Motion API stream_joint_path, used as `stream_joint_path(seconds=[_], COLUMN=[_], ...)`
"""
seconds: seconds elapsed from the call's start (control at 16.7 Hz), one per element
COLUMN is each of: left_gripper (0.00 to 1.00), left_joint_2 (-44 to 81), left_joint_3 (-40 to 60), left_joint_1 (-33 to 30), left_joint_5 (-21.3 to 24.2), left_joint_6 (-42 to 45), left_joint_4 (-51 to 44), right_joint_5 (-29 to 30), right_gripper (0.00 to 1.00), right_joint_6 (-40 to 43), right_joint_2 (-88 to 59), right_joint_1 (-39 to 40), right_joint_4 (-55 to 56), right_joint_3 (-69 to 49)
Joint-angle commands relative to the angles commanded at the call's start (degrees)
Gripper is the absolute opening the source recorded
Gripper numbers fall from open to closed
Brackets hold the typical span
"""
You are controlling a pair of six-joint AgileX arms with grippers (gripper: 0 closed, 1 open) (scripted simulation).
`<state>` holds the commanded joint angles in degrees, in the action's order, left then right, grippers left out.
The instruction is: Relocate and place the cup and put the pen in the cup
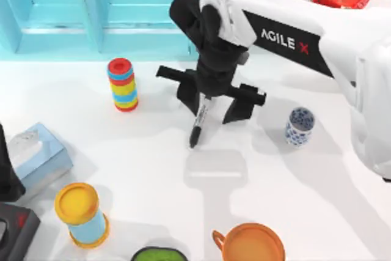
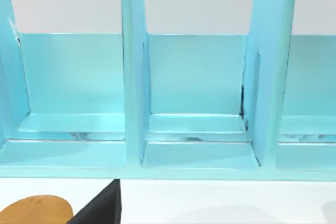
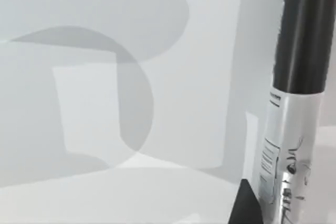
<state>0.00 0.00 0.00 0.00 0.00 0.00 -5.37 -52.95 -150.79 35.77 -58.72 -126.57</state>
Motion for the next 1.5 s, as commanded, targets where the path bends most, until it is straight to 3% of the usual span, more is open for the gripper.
stream_joint_path(seconds=[0.48,0.54,1.2,1.5], left_gripper=[1.0,1.0,1.0,1.0], left_joint_2=[0.0,0.0,0.0,0.0], left_joint_3=[0.0,0.0,0.0,0.0], left_joint_1=[0.0,0.0,0.0,0.0], left_joint_5=[0.0,0.0,0.0,0.0], left_joint_6=[0.0,0.0,0.0,0.0], left_joint_4=[0.0,0.0,0.0,0.0], right_joint_5=[0.0,2.4,3.1,3.1], right_gripper=[0.0,0.0,0.0,0.0], right_joint_6=[0.0,1.9,-5.2,-5.8], right_joint_2=[0.0,4.7,27.0,28.4], right_joint_1=[0.0,-0.6,6.7,7.2], right_joint_4=[0.0,-3.4,-8.0,-8.2], right_joint_3=[0.0,1.4,18.7,19.7])
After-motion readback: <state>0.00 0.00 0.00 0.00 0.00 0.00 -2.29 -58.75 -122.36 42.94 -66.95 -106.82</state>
